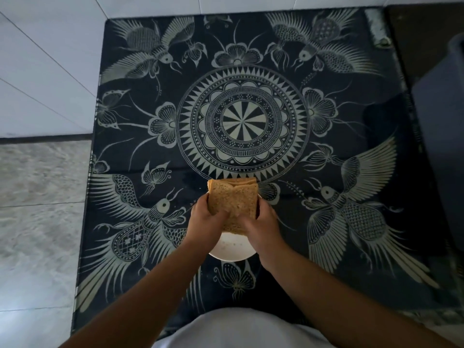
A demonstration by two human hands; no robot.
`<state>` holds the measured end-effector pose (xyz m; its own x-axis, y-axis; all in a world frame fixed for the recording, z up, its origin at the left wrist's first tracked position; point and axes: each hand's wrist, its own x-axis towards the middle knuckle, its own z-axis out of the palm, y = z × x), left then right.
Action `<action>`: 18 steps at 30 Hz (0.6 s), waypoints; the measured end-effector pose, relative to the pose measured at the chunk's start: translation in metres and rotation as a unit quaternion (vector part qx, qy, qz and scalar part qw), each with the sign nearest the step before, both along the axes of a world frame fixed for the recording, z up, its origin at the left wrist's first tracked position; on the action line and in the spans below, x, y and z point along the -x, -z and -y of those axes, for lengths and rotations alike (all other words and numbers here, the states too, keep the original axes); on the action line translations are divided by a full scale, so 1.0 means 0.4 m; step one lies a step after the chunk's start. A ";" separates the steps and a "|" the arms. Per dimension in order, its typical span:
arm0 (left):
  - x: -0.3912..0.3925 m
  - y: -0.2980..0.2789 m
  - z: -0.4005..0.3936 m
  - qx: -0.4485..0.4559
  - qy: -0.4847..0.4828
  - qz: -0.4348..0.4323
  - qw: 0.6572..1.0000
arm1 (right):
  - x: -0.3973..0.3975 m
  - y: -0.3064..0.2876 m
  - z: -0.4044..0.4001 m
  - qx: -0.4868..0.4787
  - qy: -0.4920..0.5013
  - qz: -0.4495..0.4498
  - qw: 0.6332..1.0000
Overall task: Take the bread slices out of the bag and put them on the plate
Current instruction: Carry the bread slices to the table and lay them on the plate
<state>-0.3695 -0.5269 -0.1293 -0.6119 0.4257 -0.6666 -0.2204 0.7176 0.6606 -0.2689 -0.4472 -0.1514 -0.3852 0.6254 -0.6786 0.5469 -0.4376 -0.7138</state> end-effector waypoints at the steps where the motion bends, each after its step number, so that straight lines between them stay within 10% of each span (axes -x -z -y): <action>1: 0.002 -0.001 0.002 -0.002 -0.001 0.000 1.000 | 0.000 -0.001 0.000 0.010 0.006 -0.011 1.000; 18: -0.012 0.012 0.035 0.001 0.003 -0.037 0.999 | -0.010 -0.014 0.001 -0.025 -0.041 0.011 0.999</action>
